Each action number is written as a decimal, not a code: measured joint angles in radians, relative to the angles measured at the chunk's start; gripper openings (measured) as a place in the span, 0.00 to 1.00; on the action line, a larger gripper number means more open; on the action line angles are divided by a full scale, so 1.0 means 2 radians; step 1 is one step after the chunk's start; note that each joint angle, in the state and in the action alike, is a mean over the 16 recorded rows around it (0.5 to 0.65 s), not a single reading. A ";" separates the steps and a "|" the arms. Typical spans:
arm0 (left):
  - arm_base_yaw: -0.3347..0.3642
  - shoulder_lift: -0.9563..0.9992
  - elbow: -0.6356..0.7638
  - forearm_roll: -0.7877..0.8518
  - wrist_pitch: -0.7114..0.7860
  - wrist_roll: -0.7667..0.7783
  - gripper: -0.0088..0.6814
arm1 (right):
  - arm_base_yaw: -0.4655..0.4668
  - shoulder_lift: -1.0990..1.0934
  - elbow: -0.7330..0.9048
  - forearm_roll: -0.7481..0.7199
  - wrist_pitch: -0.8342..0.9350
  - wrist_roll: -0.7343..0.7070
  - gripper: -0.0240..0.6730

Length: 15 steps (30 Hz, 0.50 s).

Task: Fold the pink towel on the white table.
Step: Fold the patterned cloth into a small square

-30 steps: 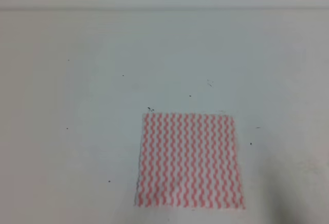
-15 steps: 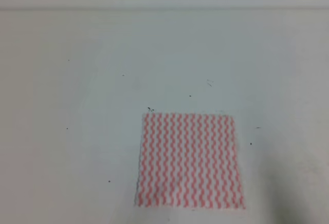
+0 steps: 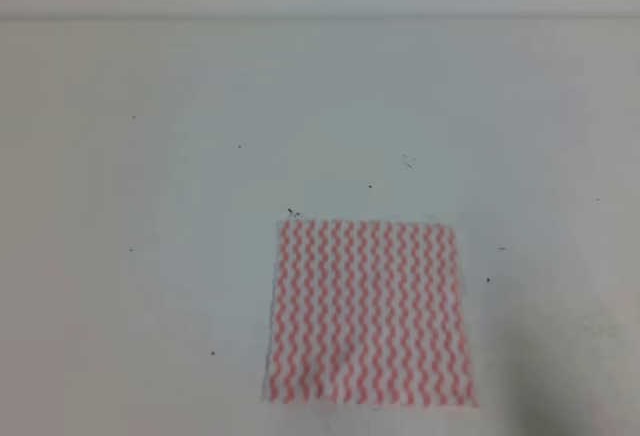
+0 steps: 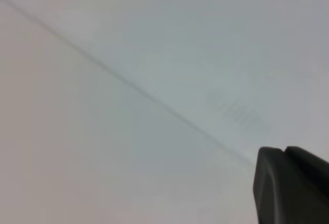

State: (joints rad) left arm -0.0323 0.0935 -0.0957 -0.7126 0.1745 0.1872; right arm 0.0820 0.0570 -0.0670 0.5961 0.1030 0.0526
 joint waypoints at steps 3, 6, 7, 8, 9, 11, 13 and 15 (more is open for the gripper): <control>0.000 0.043 -0.035 0.000 0.036 0.002 0.00 | 0.000 0.030 -0.028 -0.008 0.044 0.000 0.01; 0.000 0.095 -0.075 0.001 0.075 0.011 0.00 | 0.000 0.068 -0.063 -0.018 0.091 0.000 0.01; 0.000 0.115 -0.089 0.001 0.089 0.016 0.00 | 0.000 0.083 -0.077 -0.022 0.108 0.000 0.01; 0.000 0.137 -0.103 0.000 0.102 0.023 0.00 | 0.000 0.100 -0.091 -0.026 0.126 0.000 0.01; 0.000 0.158 -0.117 0.000 0.116 0.029 0.00 | 0.000 0.114 -0.103 -0.030 0.143 0.000 0.01; 0.000 0.200 -0.141 -0.010 0.140 0.050 0.00 | 0.000 0.145 -0.128 -0.039 0.178 -0.002 0.01; 0.000 0.240 -0.163 -0.024 0.161 0.077 0.00 | 0.000 0.175 -0.150 -0.046 0.211 -0.006 0.01; 0.000 0.275 -0.179 -0.045 0.178 0.109 0.00 | 0.000 0.206 -0.170 -0.051 0.241 -0.011 0.01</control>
State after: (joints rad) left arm -0.0333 0.6444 -0.4536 -0.8018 0.5295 0.4051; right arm 0.0819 0.4684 -0.4061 0.4951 0.5856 0.0315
